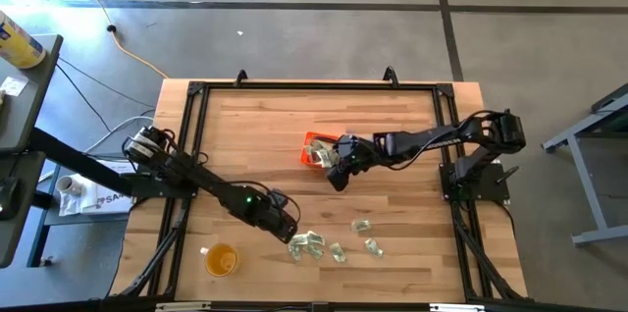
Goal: Pick and place Stevia / Truvia into bins
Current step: Put the stevia packet into the basket
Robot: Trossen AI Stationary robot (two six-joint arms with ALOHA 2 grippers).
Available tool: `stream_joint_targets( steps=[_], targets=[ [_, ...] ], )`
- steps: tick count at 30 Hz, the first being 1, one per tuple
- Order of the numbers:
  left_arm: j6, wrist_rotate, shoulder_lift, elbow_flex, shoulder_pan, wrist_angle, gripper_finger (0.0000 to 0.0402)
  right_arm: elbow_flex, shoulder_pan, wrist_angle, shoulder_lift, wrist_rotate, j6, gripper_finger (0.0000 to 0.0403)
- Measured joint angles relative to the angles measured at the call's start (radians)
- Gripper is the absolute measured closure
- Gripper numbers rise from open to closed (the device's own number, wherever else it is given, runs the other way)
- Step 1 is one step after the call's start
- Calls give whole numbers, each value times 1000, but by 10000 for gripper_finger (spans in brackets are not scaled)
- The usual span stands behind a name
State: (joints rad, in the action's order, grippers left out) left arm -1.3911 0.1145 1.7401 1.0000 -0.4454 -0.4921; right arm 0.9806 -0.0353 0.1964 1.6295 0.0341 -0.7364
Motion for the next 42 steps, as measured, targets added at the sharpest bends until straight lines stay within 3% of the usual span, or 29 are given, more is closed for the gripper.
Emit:
stream_joint_targets(
  steps=[7, 14, 23, 27, 35, 42],
  targets=[
    [-12, 24, 0, 0, 0, 20, 226, 0, 3, 12, 0, -4, -7, 164],
    [6, 116, 0, 0, 1, -12, 147, 0, 3, 30, 0, -9, -7, 164],
    [2, 64, 0, 0, 0, 11, 69, 0, 3, 58, 0, -9, -7, 164],
    [8, 63, 11, 2, -1, 2, 82, 0, 3, 59, 0, -27, -7, 164],
    [13, 75, 70, 6, -39, -19, 156, 0, 3, 77, 0, -42, -4, 164],
    [46, 98, 74, 5, -40, -39, 186, 0, 3, 78, 0, -55, -4, 164]
  ],
)
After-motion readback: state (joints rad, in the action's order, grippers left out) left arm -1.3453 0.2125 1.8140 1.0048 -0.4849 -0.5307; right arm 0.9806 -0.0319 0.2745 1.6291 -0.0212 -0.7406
